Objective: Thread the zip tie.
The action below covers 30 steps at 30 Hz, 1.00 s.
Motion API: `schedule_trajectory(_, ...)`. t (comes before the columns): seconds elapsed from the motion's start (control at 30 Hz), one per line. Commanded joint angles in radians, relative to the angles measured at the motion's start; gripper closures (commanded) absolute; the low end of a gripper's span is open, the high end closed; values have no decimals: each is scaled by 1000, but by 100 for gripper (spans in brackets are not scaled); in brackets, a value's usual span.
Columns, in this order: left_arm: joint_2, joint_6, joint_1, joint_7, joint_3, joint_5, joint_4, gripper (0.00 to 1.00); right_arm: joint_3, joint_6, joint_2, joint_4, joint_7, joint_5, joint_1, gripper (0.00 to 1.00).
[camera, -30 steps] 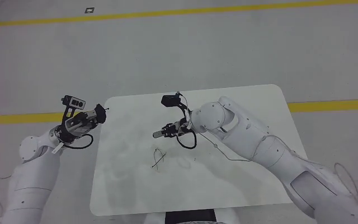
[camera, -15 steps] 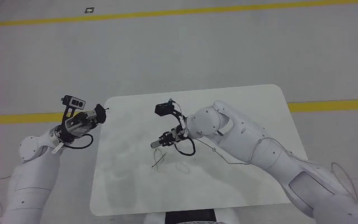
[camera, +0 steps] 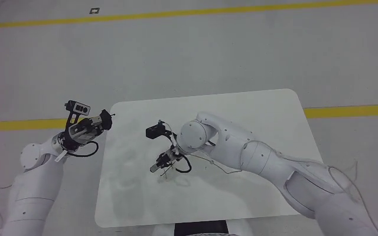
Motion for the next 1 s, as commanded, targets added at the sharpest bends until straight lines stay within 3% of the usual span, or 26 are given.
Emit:
schedule_trajectory(0.0, 0, 0, 0, 0, 0, 0, 0, 100, -15, -4, -17, 43, 14, 18, -4, 0)
schedule_trajectory(0.1, 0, 0, 0, 0, 0, 0, 0, 100, -30, -8, -38, 87, 26, 18, -2, 0)
schedule_trajectory(0.37, 0, 0, 0, 0, 0, 0, 0, 100, -30, -8, -38, 87, 26, 18, -2, 0)
schedule_trajectory(0.53, 0, 0, 0, 0, 0, 0, 0, 100, -43, -46, -48, 54, 11, -25, -13, 0)
schedule_trajectory(0.97, 0, 0, 0, 0, 0, 0, 0, 100, -79, -120, -155, 219, -10, -26, 13, 0)
